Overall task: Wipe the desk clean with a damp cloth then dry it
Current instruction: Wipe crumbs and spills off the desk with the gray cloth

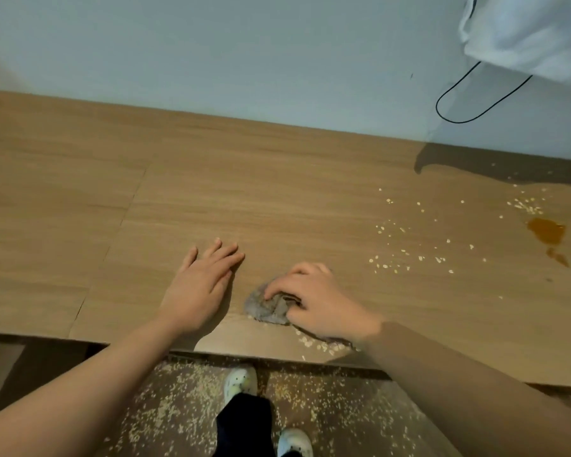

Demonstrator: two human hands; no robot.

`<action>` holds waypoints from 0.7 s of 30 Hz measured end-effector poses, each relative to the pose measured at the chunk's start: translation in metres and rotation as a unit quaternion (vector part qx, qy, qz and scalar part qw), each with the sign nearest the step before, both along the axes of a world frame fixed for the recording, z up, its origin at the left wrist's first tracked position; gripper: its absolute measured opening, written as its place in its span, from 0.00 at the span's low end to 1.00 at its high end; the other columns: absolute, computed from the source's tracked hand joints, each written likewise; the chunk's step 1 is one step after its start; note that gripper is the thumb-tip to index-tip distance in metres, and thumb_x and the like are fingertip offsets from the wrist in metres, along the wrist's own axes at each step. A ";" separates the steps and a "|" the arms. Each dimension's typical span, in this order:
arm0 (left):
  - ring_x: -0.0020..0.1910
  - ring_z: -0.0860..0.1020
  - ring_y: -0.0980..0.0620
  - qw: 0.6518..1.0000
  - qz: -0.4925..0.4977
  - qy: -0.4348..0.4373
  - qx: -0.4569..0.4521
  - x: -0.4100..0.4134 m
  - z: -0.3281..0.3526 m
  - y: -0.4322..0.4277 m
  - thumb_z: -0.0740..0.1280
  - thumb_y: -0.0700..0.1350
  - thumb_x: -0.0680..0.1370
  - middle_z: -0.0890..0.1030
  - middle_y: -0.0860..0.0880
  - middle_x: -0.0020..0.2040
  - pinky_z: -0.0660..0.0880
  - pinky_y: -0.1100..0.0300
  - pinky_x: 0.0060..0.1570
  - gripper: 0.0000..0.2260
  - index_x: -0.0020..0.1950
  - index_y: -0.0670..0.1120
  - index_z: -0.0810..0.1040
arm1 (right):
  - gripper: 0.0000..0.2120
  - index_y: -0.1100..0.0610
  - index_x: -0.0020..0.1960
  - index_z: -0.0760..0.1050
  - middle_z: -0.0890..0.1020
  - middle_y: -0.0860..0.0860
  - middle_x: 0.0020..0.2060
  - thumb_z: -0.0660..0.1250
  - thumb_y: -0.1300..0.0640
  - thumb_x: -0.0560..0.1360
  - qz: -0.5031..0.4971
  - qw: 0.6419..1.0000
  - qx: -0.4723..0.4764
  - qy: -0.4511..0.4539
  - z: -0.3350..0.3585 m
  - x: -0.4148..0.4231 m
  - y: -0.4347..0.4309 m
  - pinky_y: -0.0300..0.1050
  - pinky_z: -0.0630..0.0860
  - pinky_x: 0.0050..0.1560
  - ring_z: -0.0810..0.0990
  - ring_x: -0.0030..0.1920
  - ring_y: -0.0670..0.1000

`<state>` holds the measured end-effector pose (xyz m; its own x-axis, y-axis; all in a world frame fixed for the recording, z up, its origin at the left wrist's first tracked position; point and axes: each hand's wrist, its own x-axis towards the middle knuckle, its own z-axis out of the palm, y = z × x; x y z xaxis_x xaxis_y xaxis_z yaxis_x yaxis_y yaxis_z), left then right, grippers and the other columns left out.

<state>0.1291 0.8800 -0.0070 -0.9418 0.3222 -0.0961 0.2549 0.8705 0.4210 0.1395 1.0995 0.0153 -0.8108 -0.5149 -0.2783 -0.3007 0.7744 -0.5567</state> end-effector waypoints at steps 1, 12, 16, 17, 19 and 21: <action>0.71 0.45 0.62 0.999 -0.012 0.010 -0.036 0.004 -0.001 -0.005 0.35 0.60 0.73 0.57 0.56 0.75 0.40 0.58 0.70 0.32 0.74 0.55 0.57 | 0.23 0.38 0.64 0.68 0.74 0.43 0.62 0.60 0.56 0.73 -0.018 1.000 -0.007 0.019 0.001 -0.007 -0.004 0.52 0.60 0.64 0.64 0.63 0.50; 0.73 0.35 0.52 0.987 0.060 -0.005 -0.148 0.039 -0.006 -0.003 0.27 0.62 0.68 0.39 0.55 0.74 0.38 0.49 0.71 0.29 0.70 0.58 0.34 | 0.20 0.43 0.61 0.74 0.74 0.37 0.61 0.60 0.60 0.72 0.116 0.992 -0.025 0.040 0.007 0.029 -0.004 0.49 0.51 0.66 0.62 0.63 0.45; 0.71 0.33 0.53 0.989 0.037 -0.006 -0.142 0.051 -0.006 -0.001 0.24 0.65 0.68 0.37 0.56 0.74 0.35 0.52 0.71 0.32 0.71 0.57 0.34 | 0.22 0.40 0.65 0.70 0.72 0.38 0.65 0.59 0.58 0.75 0.008 0.999 -0.015 0.048 0.008 0.007 -0.019 0.47 0.53 0.65 0.62 0.63 0.46; 0.71 0.32 0.53 0.989 0.026 -0.009 -0.146 0.052 -0.005 -0.002 0.21 0.66 0.66 0.36 0.56 0.73 0.34 0.53 0.70 0.35 0.71 0.56 0.34 | 0.22 0.40 0.66 0.68 0.70 0.38 0.66 0.59 0.58 0.75 -0.034 0.997 -0.013 0.066 0.009 0.004 -0.027 0.48 0.53 0.65 0.62 0.64 0.47; 0.72 0.32 0.53 0.989 0.005 -0.008 -0.150 0.059 -0.003 -0.008 0.20 0.65 0.66 0.35 0.56 0.72 0.33 0.55 0.69 0.35 0.71 0.55 0.35 | 0.23 0.40 0.65 0.69 0.70 0.38 0.66 0.59 0.58 0.74 -0.059 0.994 -0.002 0.092 0.009 0.009 -0.038 0.48 0.52 0.65 0.61 0.64 0.47; 0.74 0.38 0.51 0.987 -0.028 0.002 -0.157 0.068 -0.005 -0.017 0.25 0.62 0.72 0.41 0.54 0.74 0.34 0.57 0.70 0.32 0.73 0.52 0.40 | 0.21 0.40 0.64 0.70 0.71 0.36 0.64 0.60 0.58 0.74 -0.009 0.997 0.003 0.080 0.009 0.030 -0.036 0.47 0.51 0.65 0.61 0.64 0.46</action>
